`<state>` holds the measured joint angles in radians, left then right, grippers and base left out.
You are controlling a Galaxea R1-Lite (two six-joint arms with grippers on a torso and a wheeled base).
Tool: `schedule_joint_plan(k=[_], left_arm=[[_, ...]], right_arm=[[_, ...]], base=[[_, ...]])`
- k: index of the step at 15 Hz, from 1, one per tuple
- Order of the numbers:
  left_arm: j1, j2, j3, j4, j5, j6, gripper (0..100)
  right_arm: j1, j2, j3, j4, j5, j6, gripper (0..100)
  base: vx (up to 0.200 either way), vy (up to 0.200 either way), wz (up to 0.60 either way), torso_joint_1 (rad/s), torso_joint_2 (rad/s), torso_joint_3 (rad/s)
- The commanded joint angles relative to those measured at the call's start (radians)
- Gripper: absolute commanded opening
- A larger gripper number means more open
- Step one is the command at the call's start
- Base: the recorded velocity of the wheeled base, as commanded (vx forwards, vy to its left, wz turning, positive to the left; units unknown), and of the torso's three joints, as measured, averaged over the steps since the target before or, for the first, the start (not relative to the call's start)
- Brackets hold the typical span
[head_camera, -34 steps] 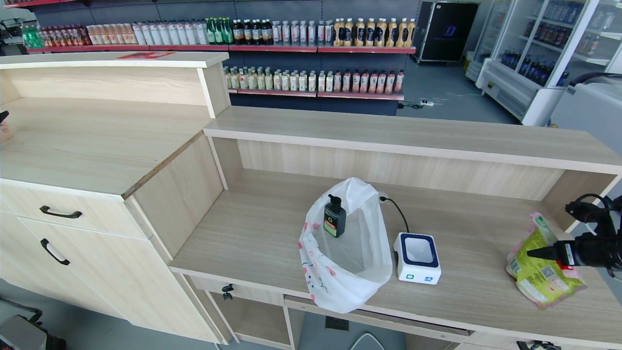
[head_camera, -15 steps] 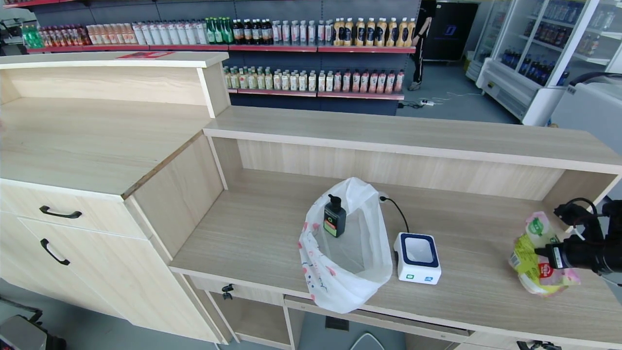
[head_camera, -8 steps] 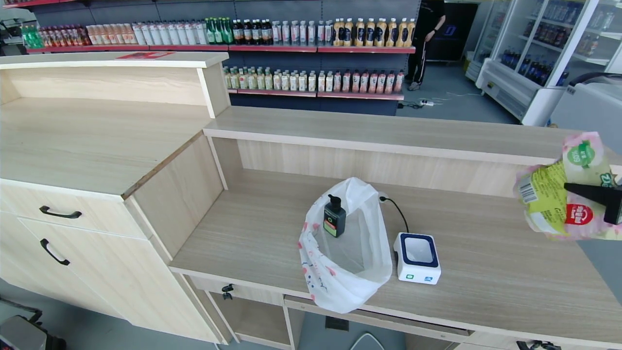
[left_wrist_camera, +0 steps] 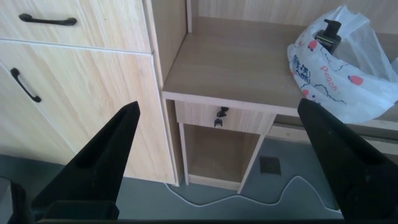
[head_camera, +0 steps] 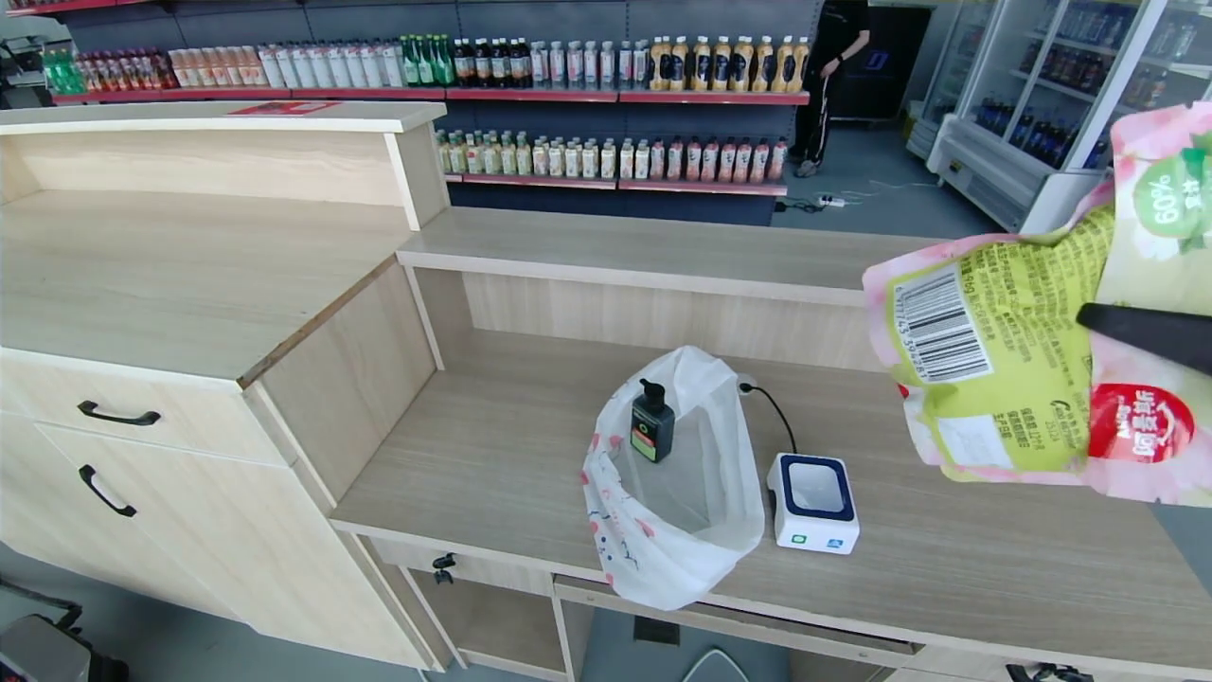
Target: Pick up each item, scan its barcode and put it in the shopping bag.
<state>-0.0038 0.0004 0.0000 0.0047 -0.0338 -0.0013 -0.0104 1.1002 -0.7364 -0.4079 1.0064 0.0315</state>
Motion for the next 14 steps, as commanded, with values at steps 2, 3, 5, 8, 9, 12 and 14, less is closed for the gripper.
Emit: schedule_joint_plan(k=[2, 3, 5, 8, 9, 12, 14], left_arm=[[-0.001, 0.001, 0.000, 0.000, 0.000, 0.000, 100], [-0.001, 0.001, 0.000, 0.000, 0.000, 0.000, 100], [-0.001, 0.001, 0.000, 0.000, 0.000, 0.000, 100], [-0.001, 0.001, 0.000, 0.000, 0.000, 0.000, 100], [-0.001, 0.001, 0.000, 0.000, 0.000, 0.000, 100], [0.001, 0.001, 0.000, 0.000, 0.000, 0.000, 100], [-0.001, 0.001, 0.000, 0.000, 0.000, 0.000, 100]], right_arm=[[0.264, -0.094, -0.031, 0.004, -0.114, 0.090, 0], [0.333, -0.105, -0.029, 0.014, -0.196, 0.090, 0], [0.351, -0.175, -0.023, 0.139, -0.200, 0.062, 0], [0.374, -0.290, -0.032, 0.377, -0.258, -0.108, 0], [0.399, -0.327, -0.046, 0.400, -0.299, -0.085, 0], [0.448, -0.341, -0.113, 0.431, -0.384, -0.033, 0], [0.469, -0.338, -0.196, 0.465, -0.419, 0.021, 0]], base=[[0.000, 0.000, 0.00, 0.000, 0.00, 0.000], [0.000, 0.000, 0.00, 0.000, 0.00, 0.000], [0.000, 0.000, 0.00, 0.000, 0.00, 0.000], [0.000, 0.000, 0.00, 0.000, 0.00, 0.000], [0.000, 0.000, 0.00, 0.000, 0.00, 0.000], [0.000, 0.000, 0.00, 0.000, 0.00, 0.000], [0.000, 0.000, 0.00, 0.000, 0.00, 0.000]])
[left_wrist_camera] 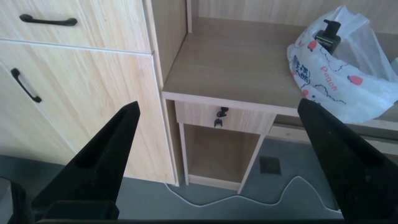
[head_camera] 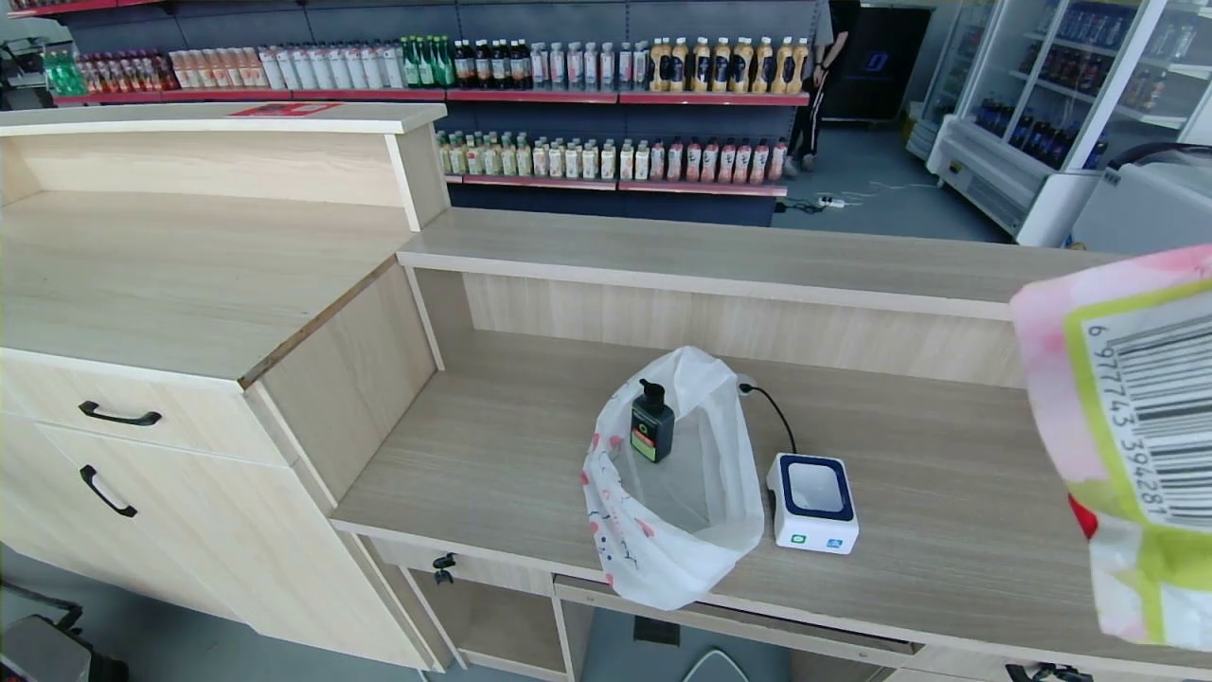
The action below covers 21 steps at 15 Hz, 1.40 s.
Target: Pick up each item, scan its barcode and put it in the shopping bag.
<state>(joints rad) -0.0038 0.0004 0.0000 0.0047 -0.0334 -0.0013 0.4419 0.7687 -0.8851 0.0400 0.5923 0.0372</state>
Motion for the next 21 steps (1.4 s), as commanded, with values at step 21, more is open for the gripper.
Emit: schedule_joint_plan(k=[21], left_arm=[[-0.001, 0.001, 0.000, 0.000, 0.000, 0.000, 100]], right_arm=[[0.216, 0.087, -0.098, 0.086, -0.052, -0.056, 0]], base=[[0.000, 0.000, 0.00, 0.000, 0.00, 0.000]])
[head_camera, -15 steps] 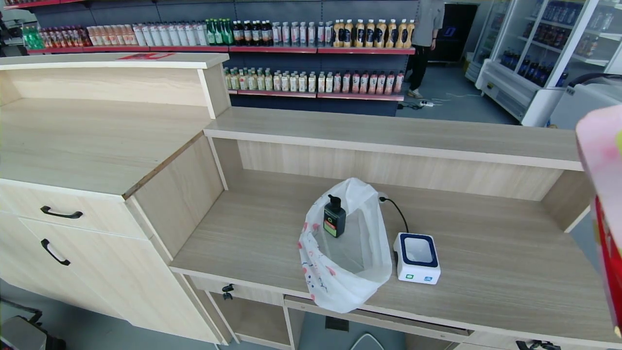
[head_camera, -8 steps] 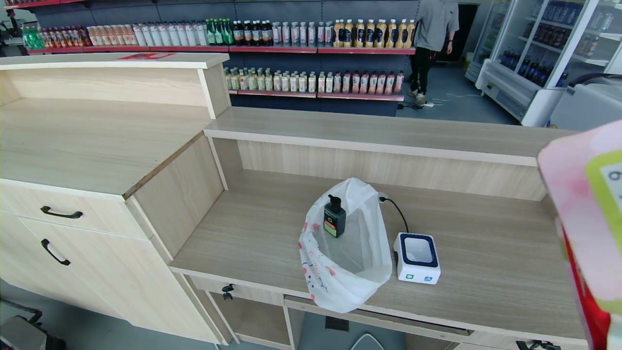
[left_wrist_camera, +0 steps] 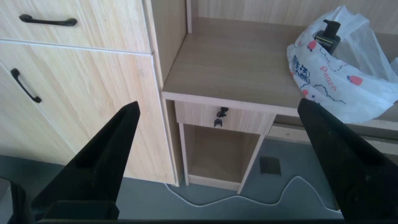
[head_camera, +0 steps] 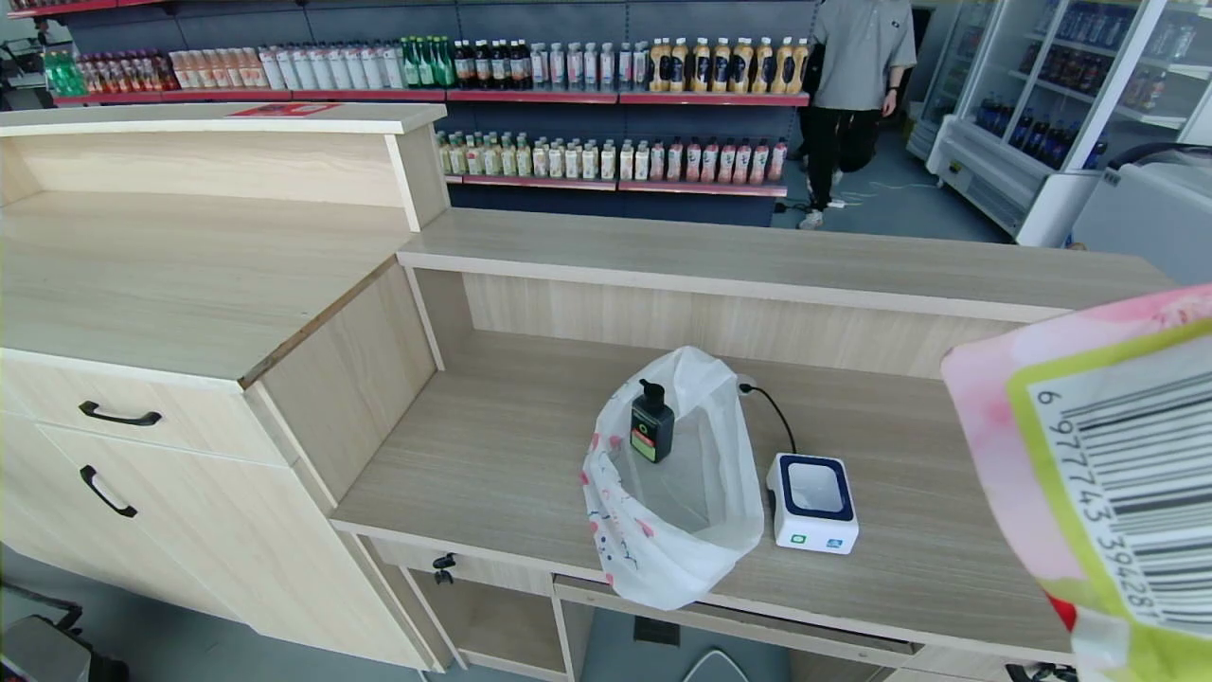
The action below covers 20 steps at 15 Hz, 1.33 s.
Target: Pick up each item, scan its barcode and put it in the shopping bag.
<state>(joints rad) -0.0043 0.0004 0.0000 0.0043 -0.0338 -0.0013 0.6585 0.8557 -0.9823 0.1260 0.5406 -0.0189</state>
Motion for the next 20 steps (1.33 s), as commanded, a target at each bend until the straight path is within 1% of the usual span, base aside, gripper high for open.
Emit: schedule_joint_plan(k=[1, 7, 10, 16, 18, 20], left_arm=[[0.000, 0.001, 0.000, 0.000, 0.000, 0.000, 100], [0.001, 0.001, 0.000, 0.000, 0.000, 0.000, 100], [0.000, 0.001, 0.000, 0.000, 0.000, 0.000, 100], [0.001, 0.001, 0.000, 0.000, 0.000, 0.000, 100], [0.000, 0.001, 0.000, 0.000, 0.000, 0.000, 100], [0.001, 0.001, 0.000, 0.000, 0.000, 0.000, 100]], right_arm=[[0.000, 0.002, -0.002, 0.000, 0.001, 0.001, 0], [-0.004, -0.026, -0.007, 0.003, 0.002, 0.004, 0], [-0.034, -0.070, 0.013, 0.034, 0.001, 0.013, 0], [-0.039, -0.066, 0.014, 0.038, 0.001, 0.014, 0], [-0.051, -0.066, 0.014, 0.037, 0.002, 0.013, 0], [-0.114, -0.057, 0.007, 0.027, 0.004, 0.007, 0]], base=[[0.000, 0.000, 0.00, 0.000, 0.00, 0.000], [0.000, 0.000, 0.00, 0.000, 0.00, 0.000], [0.000, 0.000, 0.00, 0.000, 0.00, 0.000], [0.000, 0.000, 0.00, 0.000, 0.00, 0.000], [0.000, 0.000, 0.00, 0.000, 0.00, 0.000], [0.000, 0.000, 0.00, 0.000, 0.00, 0.000]])
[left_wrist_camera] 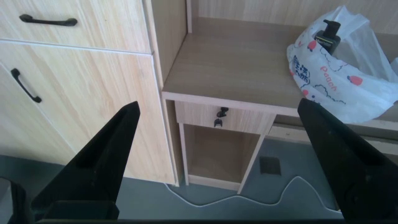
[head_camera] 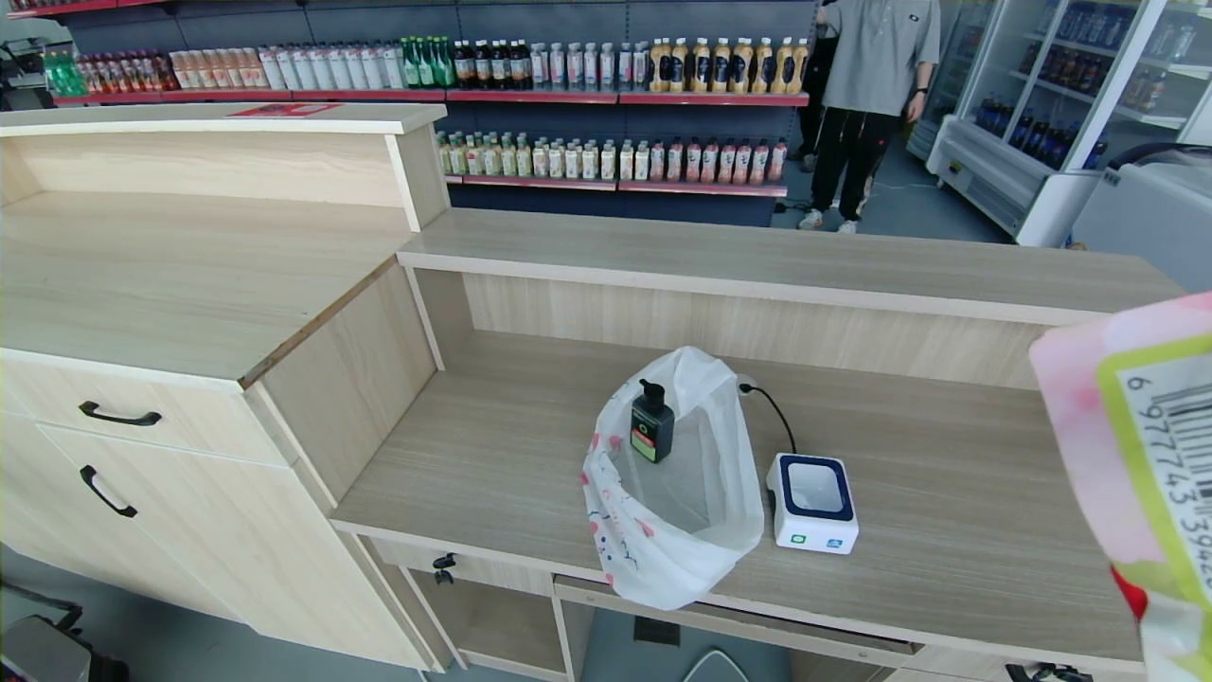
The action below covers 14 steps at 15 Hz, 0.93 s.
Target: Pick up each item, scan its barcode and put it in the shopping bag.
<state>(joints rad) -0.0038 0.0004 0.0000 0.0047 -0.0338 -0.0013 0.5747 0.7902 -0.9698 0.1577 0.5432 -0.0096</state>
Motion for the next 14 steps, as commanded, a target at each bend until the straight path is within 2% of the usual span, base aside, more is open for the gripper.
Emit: schedule_joint_plan(k=[1, 4, 6, 7, 9, 12, 13, 14], left_arm=[[-0.001, 0.001, 0.000, 0.000, 0.000, 0.000, 100], [-0.001, 0.001, 0.000, 0.000, 0.000, 0.000, 100], [0.001, 0.001, 0.000, 0.000, 0.000, 0.000, 100], [-0.001, 0.001, 0.000, 0.000, 0.000, 0.000, 100], [-0.001, 0.001, 0.000, 0.000, 0.000, 0.000, 100], [0.001, 0.001, 0.000, 0.000, 0.000, 0.000, 100], [-0.001, 0.001, 0.000, 0.000, 0.000, 0.000, 100], [-0.001, 0.001, 0.000, 0.000, 0.000, 0.000, 100]], right_arm=[[-0.101, 0.029, -0.010, -0.018, 0.001, -0.010, 0], [-0.292, 0.067, -0.007, -0.079, -0.005, -0.066, 0], [-0.440, 0.066, 0.037, -0.084, -0.035, -0.222, 0], [-0.480, 0.064, 0.074, -0.093, -0.069, -0.247, 0], [-0.530, 0.067, 0.155, -0.138, -0.249, -0.253, 0], [-0.555, 0.138, 0.195, -0.142, -0.628, -0.259, 0], [-0.555, 0.161, 0.195, -0.139, -0.700, -0.259, 0], [-0.541, 0.181, 0.194, -0.142, -0.718, -0.263, 0]], base=[[0.000, 0.000, 0.00, 0.000, 0.00, 0.000], [0.000, 0.000, 0.00, 0.000, 0.00, 0.000], [0.000, 0.000, 0.00, 0.000, 0.00, 0.000], [0.000, 0.000, 0.00, 0.000, 0.00, 0.000], [0.000, 0.000, 0.00, 0.000, 0.00, 0.000], [0.000, 0.000, 0.00, 0.000, 0.00, 0.000], [0.000, 0.000, 0.00, 0.000, 0.00, 0.000], [0.000, 0.000, 0.00, 0.000, 0.00, 0.000]])
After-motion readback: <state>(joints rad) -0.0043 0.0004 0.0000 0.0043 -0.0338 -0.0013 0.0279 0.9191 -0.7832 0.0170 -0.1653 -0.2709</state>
